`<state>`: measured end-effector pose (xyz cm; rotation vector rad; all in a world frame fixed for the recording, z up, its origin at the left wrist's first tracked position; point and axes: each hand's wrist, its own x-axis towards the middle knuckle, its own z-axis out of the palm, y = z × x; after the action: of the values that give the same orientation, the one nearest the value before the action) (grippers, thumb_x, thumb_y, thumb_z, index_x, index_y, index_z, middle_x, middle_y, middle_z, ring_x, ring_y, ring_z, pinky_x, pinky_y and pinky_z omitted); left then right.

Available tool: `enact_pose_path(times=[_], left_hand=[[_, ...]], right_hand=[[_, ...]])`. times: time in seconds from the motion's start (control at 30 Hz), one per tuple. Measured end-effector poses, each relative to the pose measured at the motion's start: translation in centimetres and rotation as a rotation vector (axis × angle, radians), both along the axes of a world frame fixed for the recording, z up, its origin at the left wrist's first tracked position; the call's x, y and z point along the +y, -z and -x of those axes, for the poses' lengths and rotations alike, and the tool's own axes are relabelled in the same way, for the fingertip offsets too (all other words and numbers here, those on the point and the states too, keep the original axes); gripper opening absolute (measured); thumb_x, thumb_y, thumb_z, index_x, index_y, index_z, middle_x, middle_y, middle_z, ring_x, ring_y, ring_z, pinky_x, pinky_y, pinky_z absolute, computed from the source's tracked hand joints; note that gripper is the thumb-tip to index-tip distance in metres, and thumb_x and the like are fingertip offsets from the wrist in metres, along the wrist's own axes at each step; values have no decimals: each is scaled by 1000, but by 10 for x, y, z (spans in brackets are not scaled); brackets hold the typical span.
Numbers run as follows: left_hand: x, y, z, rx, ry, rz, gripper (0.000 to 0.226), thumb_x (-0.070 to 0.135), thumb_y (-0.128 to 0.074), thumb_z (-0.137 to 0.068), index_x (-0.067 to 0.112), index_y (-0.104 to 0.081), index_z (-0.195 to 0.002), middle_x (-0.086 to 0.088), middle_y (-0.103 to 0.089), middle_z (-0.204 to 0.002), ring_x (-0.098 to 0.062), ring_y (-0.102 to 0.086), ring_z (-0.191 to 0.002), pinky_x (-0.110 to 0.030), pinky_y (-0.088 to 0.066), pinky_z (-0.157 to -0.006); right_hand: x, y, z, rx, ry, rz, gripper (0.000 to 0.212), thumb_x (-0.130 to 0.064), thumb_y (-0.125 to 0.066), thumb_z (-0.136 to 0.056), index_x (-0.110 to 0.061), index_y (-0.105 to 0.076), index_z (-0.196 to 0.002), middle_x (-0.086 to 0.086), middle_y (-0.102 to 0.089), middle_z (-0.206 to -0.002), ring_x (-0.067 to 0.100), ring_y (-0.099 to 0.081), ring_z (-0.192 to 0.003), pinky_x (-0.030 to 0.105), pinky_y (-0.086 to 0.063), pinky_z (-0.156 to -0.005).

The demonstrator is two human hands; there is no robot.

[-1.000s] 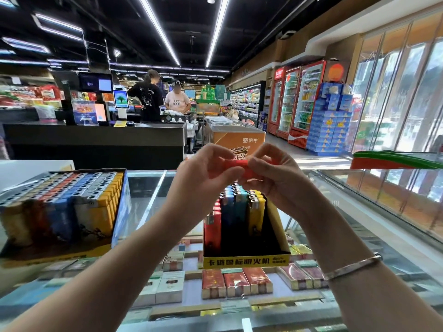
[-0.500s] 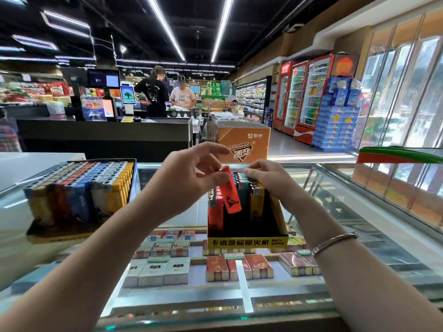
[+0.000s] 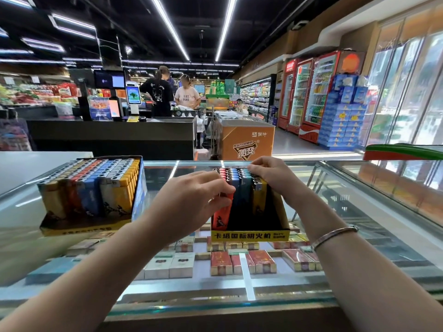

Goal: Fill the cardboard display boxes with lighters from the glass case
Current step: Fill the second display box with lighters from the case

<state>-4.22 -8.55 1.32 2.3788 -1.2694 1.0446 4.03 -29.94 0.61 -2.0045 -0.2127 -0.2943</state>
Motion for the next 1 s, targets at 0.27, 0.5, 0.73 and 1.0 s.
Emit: enact_pose_path(times=[0.27, 0.5, 0.73, 1.0], left_hand=[[7, 1, -3, 78, 3, 109, 14, 18, -71, -79, 12, -72, -91, 1, -70, -88, -16, -67, -79, -40, -58, -65], [4, 6, -5, 134, 1, 185, 12, 18, -70, -79, 15, -70, -91, 11, -63, -85, -7, -61, -75, -36, -57, -64], [9, 10, -7, 109, -7, 101, 12, 23, -69, -78, 16, -71, -87, 5, -63, -93, -10, -60, -86, -38, -57, -64], [9, 21, -10, 161, -4, 176, 29, 42, -60, -84, 19, -67, -99, 13, -60, -106, -7, -58, -99, -33, -54, -78]], right_hand=[[0, 0, 0, 9, -12, 2, 7, -24, -59, -90, -21, -60, -84, 5, -61, -90, 18, -58, -84, 26, -46, -70], [0, 1, -2, 17, -4, -3, 7, -25, -59, -90, -20, -60, -85, 7, -62, -92, 20, -59, -86, 29, -49, -73], [1, 1, -2, 12, -3, -8, 6, -23, -60, -89, -19, -60, -84, 7, -62, -91, 18, -59, -83, 26, -49, -70], [3, 2, 2, -25, 56, -24, 13, -27, -57, -91, -16, -61, -87, 9, -62, -90, 22, -59, -85, 32, -49, -74]])
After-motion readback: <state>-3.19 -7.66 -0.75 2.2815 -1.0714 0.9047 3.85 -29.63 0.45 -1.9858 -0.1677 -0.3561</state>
